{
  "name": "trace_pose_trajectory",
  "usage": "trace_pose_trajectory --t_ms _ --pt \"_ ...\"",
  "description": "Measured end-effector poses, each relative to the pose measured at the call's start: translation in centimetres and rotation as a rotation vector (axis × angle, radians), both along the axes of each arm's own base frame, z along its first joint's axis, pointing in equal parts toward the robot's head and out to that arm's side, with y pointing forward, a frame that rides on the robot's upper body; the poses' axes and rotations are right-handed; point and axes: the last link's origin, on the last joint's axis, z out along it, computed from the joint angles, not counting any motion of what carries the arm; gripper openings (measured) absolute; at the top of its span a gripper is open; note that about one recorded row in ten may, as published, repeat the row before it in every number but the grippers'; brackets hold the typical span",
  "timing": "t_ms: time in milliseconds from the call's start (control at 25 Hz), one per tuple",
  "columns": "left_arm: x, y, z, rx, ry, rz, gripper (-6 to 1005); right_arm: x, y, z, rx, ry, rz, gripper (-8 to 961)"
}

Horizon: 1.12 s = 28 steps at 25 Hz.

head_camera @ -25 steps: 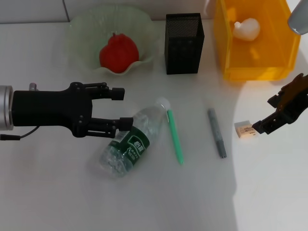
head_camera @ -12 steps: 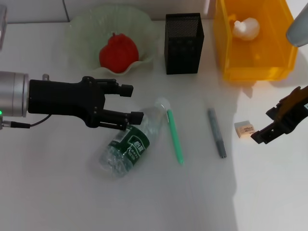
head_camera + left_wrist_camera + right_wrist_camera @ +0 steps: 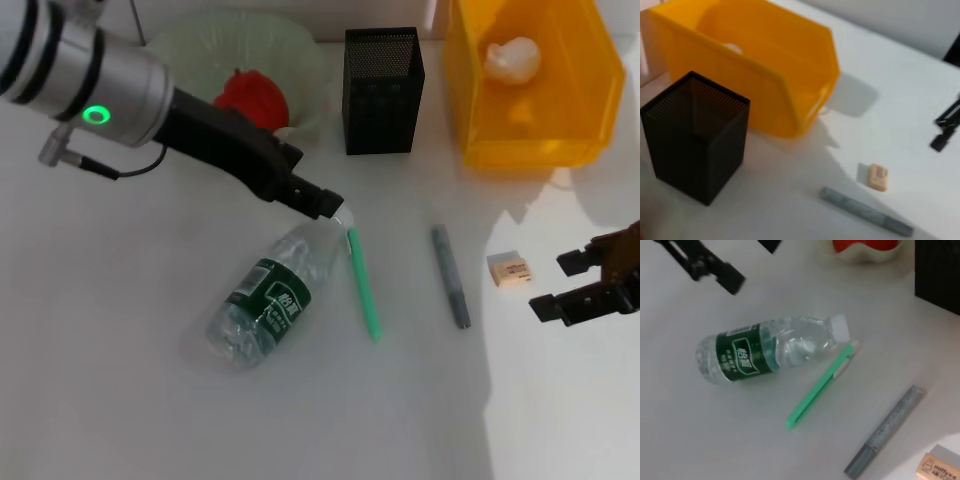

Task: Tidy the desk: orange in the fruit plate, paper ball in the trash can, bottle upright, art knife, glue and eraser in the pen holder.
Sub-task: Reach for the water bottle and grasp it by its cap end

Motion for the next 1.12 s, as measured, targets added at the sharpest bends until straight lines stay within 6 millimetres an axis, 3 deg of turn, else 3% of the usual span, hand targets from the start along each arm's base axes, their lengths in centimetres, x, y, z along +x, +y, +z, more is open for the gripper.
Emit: trace_pose_trajectory --t_ms 120,160,200,320,400,520,680,800,920,1120 --pt "1.2 0.4 -0.5 0.023 0.053 0.015 842 2.5 -2.6 1.4 0.068 0.129 0.019 800" --pt "1.2 0.4 -0.5 0.023 0.053 0.015 842 2.5 -2.6 1.4 0.068 0.129 0.019 800" --pt "4.5 1.1 -2.6 0.070 0.181 0.024 842 3.1 -3.3 1.7 0.094 0.174 0.031 800" --pt "5.5 1.3 -3.6 0.075 0.226 0.019 842 5.9 -6.4 2.6 0.210 0.386 0.081 800" --pt "5.5 1.3 -3.6 0.075 0.226 0.019 841 6.7 -7.3 2.7 0.244 0.444 0.102 800" --pt "7.0 1.7 -5.5 0.101 0.299 0.071 841 8.4 -9.0 2.7 0.335 0.548 0.130 800" --pt "6.8 1.8 -6.1 0.103 0.325 0.096 841 9.8 -10.1 1.9 0.424 0.613 0.141 800" --pt "5.2 2.0 -9.1 0.108 0.409 0.147 841 10.2 -10.4 1.2 0.447 0.635 0.146 800" --pt "4.8 2.1 -9.4 0.116 0.412 0.151 841 10.1 -10.3 0.6 0.448 0.657 0.149 800" --pt "2.3 3.0 -10.4 0.155 0.417 0.207 842 9.9 -9.9 0.1 0.444 0.683 0.148 799"
